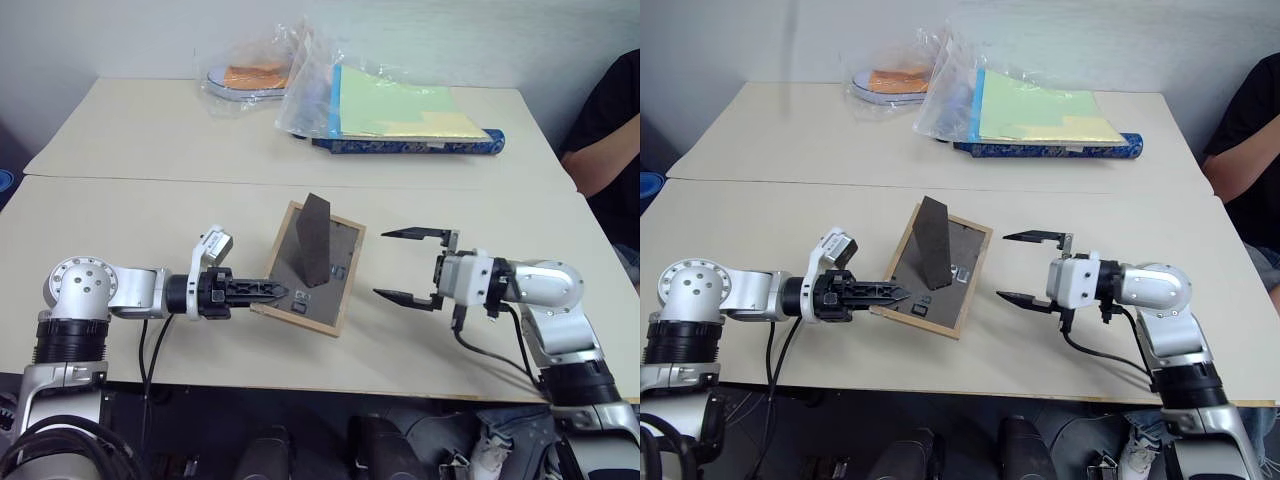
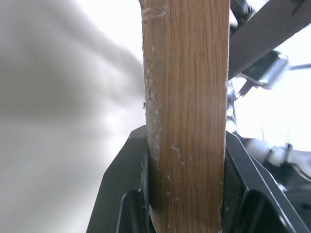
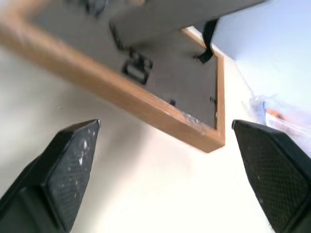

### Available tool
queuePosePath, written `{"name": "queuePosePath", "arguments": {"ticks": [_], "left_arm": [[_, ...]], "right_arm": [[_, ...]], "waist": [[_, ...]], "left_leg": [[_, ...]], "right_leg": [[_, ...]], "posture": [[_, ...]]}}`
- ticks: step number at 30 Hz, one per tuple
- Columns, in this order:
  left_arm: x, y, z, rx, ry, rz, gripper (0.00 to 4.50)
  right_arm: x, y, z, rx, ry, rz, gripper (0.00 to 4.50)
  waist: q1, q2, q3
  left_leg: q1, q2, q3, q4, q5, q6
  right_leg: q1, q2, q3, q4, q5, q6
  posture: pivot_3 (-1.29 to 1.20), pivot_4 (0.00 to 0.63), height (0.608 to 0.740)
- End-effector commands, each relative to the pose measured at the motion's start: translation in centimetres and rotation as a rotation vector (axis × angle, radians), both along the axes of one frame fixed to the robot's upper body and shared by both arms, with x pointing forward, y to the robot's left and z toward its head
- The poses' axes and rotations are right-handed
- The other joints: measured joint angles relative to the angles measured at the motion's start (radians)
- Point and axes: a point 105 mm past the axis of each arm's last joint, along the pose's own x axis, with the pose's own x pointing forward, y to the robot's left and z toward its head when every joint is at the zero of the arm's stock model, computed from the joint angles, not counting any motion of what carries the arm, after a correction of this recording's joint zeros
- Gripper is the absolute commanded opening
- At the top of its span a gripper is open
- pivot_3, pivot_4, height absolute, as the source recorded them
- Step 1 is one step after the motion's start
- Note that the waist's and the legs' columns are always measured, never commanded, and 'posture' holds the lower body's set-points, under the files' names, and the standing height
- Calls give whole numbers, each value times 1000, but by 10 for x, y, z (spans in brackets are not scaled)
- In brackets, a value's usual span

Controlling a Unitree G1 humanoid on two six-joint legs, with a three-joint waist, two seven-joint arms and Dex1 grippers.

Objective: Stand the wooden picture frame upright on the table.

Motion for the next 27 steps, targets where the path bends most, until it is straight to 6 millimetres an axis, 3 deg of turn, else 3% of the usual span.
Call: {"name": "queuePosePath", "arguments": {"ticks": [1,6,9,14,17,19,21,24,27], "left_arm": [[2,-9,15,-77,39,-37,1301],[-5,-24,20,-122,61,-78,1301],[-4,-24,19,-116,56,-59,1301],[5,-24,27,-156,-4,11,1301],[2,-25,30,-165,-34,7,1301],[-5,-23,36,-181,-61,-20,2001],[-8,-18,36,-124,-107,5,2515],[2,2,37,-76,-167,175,3419],[10,43,43,32,-317,374,3455]], "right_arm": [[6,10,1,-10,-157,15,4469],[8,28,2,18,-315,39,4469],[5,31,-4,44,-309,43,3838],[10,28,1,134,-364,-28,2269],[17,26,2,161,-384,-70,2008],[20,26,5,187,-384,-84,2005],[22,27,9,219,-379,-87,1732],[22,27,13,261,-335,-79,1272],[23,25,18,372,-143,-77,1272]], "waist": [[0,0,0],[-3,0,0],[-7,0,0],[-18,0,0],[-20,0,0],[-22,0,0],[-25,0,0],[-26,0,0],[-32,1,1]], "left_leg": [[0,0,0,0,0,0],[0,0,0,1,0,0],[0,0,-1,1,0,-1],[0,0,-1,1,1,-1],[0,0,-2,1,1,-2],[0,0,-2,1,1,-2],[0,0,-3,1,1,-2],[0,0,-5,0,1,-3],[0,0,-6,0,1,-3]], "right_leg": [[0,0,0,0,0,0],[-1,0,0,0,0,0],[-1,0,0,0,0,0],[-1,1,0,1,0,0],[-1,2,0,1,0,0],[-1,2,0,1,0,0],[-1,3,0,1,0,0],[-2,3,2,1,0,0],[-2,3,3,0,0,0]], "posture": [[0,150,740],[0,150,740],[0,150,740],[0,150,740],[0,150,740],[0,150,740],[0,150,740],[0,150,740],[0,150,740]]}}
